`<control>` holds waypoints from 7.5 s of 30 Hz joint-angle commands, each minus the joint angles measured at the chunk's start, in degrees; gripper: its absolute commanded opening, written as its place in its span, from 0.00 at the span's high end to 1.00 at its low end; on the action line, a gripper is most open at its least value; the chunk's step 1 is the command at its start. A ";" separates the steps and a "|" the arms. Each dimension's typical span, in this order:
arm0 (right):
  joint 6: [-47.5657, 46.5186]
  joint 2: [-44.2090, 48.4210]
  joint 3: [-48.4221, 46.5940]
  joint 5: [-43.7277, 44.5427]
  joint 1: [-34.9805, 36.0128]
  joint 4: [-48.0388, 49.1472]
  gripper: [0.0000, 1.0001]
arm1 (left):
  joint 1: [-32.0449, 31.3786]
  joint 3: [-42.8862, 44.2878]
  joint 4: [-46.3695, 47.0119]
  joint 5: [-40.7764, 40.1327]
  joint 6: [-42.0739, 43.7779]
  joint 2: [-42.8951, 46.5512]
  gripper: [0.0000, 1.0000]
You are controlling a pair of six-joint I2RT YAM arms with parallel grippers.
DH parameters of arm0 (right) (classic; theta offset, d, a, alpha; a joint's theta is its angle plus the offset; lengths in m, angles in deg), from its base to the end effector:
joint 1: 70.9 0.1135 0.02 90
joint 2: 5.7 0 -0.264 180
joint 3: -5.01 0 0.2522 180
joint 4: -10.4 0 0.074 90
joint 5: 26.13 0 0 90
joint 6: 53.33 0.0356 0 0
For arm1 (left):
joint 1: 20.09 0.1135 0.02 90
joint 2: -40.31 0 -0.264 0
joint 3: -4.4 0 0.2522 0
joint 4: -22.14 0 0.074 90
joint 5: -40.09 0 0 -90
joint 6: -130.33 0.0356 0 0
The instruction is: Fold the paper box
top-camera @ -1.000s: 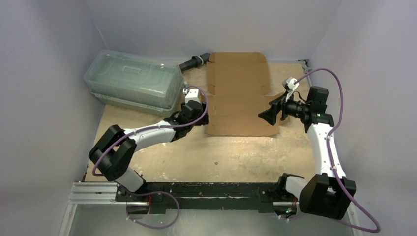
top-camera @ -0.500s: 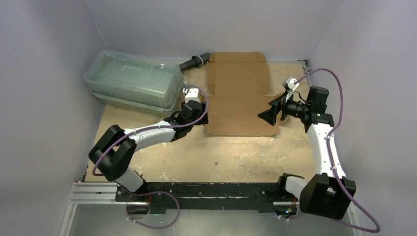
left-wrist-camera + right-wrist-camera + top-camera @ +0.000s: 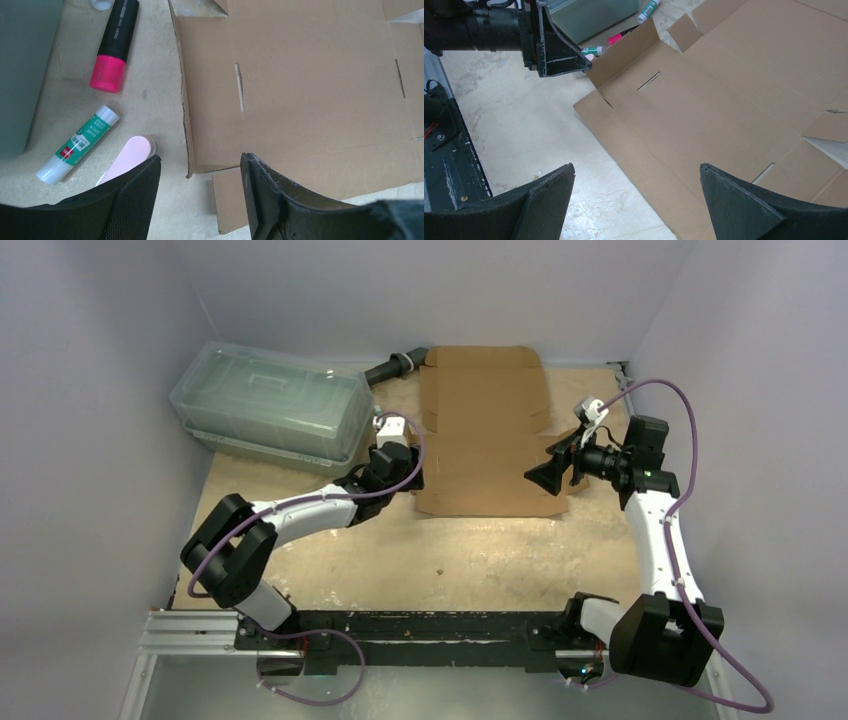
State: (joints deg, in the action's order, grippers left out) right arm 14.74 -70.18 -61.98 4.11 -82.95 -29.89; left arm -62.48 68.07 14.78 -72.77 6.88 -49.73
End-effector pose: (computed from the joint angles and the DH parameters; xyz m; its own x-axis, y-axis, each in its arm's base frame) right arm 0.2322 -0.0181 0.3065 -0.3457 -0.1185 -0.9308 -0.7457 0.6369 0.1958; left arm 0.2567 -0.2156 0.2062 -0.5531 -0.1828 -0.8128 0.0932 0.9559 -0.2784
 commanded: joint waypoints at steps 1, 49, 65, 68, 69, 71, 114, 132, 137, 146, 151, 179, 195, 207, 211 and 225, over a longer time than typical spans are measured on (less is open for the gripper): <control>0.03 0.33 -0.21 -2.00 -0.16 0.25 0.01 | 0.28 4.03 1.80 -1.49 1.40 0.03 0.41; -0.71 1.21 -0.46 -6.05 -0.16 -0.02 0.01 | 3.59 9.12 -3.96 3.08 5.14 -4.19 1.00; -14.01 1.73 -3.07 -6.71 -0.16 -10.79 0.01 | 1.30 -1.13 -2.68 14.15 13.57 9.23 1.00; -17.64 0.52 -5.36 -6.86 -0.14 -13.87 0.01 | 1.34 -2.91 -1.51 16.24 17.48 11.99 1.00; -20.79 -0.21 -6.63 -7.30 -0.12 -16.32 0.01 | 1.35 -3.14 -1.27 16.62 18.88 12.67 1.00; -27.86 -2.28 -10.18 -8.49 -0.01 -22.52 0.01 | 1.34 -3.12 -1.12 18.90 22.06 13.76 1.00; -28.87 -35.12 -42.43 0.15 -7.31 -27.59 0.01 | 0.45 10.62 -17.98 25.20 68.97 22.84 1.00; -16.66 -41.27 -32.99 -1.55 -10.20 -13.10 0.01 | -0.86 9.32 -18.36 24.26 70.92 29.19 1.00; -14.87 -42.63 -32.46 -1.83 -10.62 -9.67 0.01 | -1.21 9.65 -18.73 24.17 71.73 29.90 1.00; -31.12 -52.18 -41.29 -11.17 -10.51 -25.69 0.01 | -1.86 10.73 -19.05 24.19 73.41 30.20 1.00; -37.34 -58.24 -47.56 -12.51 -10.46 -34.41 0.01 | -2.43 11.06 -18.87 24.22 74.39 30.36 1.00; -56.29 -51.66 -45.44 -16.71 -7.44 -51.45 0.88 | -3.31 5.56 -13.47 17.51 70.92 29.75 1.00; -43.64 -20.74 -35.20 -5.29 -16.74 -45.12 1.00 | -3.25 4.70 -4.94 21.85 49.78 25.78 0.90; -27.53 -2.44 -21.05 -2.77 -19.58 -27.66 1.00 | -3.18 -2.09 0.72 13.10 29.71 30.14 0.37; -27.68 -1.92 -20.62 -4.08 -19.78 -28.41 1.00 | -3.18 -5.24 -1.60 11.18 22.60 34.73 0.26; -32.65 -0.93 -21.91 -6.84 -19.77 -35.28 1.00 | -3.20 -21.36 -5.22 9.38 -0.73 49.84 0.18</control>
State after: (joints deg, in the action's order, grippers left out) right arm -16.56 -72.39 -82.55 0.72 -102.47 -63.33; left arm -65.56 50.78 7.91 -62.19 16.71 -2.06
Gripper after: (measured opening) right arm 0.009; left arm 0.812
